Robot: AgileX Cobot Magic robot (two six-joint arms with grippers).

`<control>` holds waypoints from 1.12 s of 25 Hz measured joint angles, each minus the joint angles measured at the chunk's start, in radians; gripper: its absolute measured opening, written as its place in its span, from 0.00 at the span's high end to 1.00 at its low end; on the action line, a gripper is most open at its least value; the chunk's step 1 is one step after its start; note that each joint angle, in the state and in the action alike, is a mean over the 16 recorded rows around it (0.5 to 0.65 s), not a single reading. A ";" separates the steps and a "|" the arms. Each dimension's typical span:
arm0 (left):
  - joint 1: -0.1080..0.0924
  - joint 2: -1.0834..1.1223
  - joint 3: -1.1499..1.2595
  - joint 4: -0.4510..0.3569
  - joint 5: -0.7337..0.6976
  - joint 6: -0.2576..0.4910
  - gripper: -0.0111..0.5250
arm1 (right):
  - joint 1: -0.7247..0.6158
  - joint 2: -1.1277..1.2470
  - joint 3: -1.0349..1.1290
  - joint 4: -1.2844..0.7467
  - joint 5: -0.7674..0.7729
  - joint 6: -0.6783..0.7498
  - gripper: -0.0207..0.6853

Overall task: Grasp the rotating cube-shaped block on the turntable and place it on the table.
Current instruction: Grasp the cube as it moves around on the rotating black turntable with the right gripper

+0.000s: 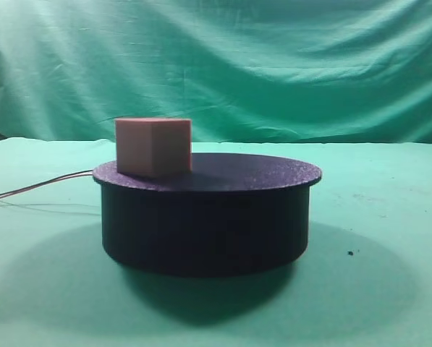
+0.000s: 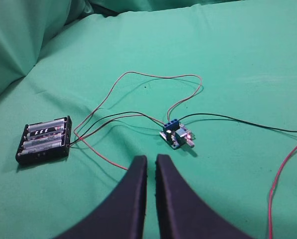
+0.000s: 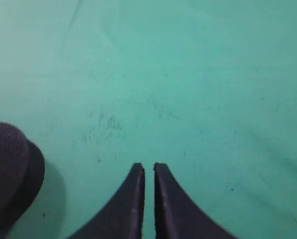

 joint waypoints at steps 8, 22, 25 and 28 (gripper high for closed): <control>0.000 0.000 0.000 0.000 0.000 0.000 0.98 | 0.255 0.309 -0.204 -0.092 0.068 0.114 0.96; 0.000 0.000 0.000 0.000 0.000 0.000 0.98 | 0.394 0.572 -0.483 -0.113 0.183 0.272 0.33; 0.000 0.000 0.000 0.000 0.000 0.000 0.98 | 0.395 0.600 -0.497 -0.087 0.190 0.273 0.19; 0.000 0.000 0.000 0.000 0.000 0.000 0.98 | 0.395 0.631 -0.505 -0.072 0.188 0.273 0.14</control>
